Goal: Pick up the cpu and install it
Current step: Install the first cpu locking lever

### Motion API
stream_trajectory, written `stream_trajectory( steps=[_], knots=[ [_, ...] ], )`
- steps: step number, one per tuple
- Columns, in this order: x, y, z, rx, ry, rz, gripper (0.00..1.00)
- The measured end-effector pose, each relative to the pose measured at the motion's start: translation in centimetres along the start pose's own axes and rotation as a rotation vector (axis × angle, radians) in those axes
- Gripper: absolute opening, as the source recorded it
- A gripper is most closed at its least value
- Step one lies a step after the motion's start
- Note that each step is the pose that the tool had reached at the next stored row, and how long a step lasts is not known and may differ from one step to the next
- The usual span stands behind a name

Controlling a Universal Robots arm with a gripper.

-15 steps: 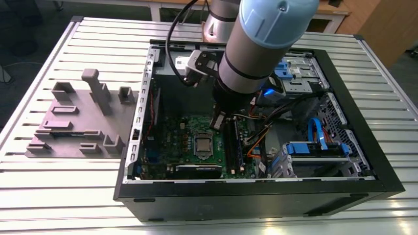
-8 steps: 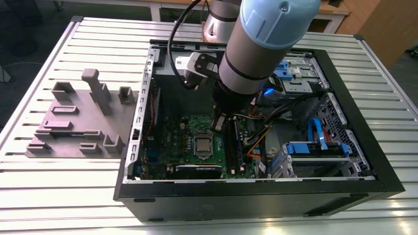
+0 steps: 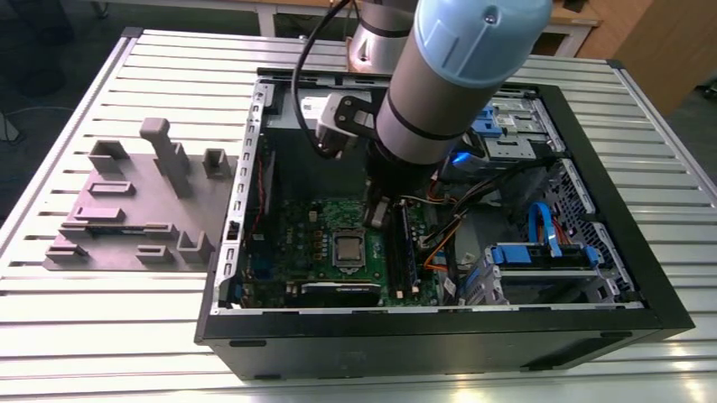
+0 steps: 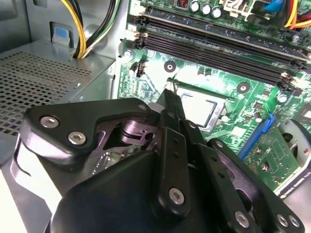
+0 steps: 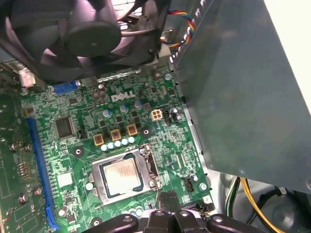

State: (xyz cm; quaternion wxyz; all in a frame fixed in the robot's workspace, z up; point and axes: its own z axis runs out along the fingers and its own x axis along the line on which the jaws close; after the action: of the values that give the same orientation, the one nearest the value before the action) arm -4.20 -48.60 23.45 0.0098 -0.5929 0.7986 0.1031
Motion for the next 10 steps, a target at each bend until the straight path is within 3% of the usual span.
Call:
stream_trajectory(
  steps=[4, 9, 10],
  knots=[
    [0.16, -0.03, -0.01, -0.0012, 0.0046, -0.022, 0.10],
    [0.36, -0.09, -0.05, 0.0015, 0.0167, -0.033, 0.10],
    [0.38, -0.10, -0.05, 0.0026, 0.0216, -0.035, 0.10]
  ],
)
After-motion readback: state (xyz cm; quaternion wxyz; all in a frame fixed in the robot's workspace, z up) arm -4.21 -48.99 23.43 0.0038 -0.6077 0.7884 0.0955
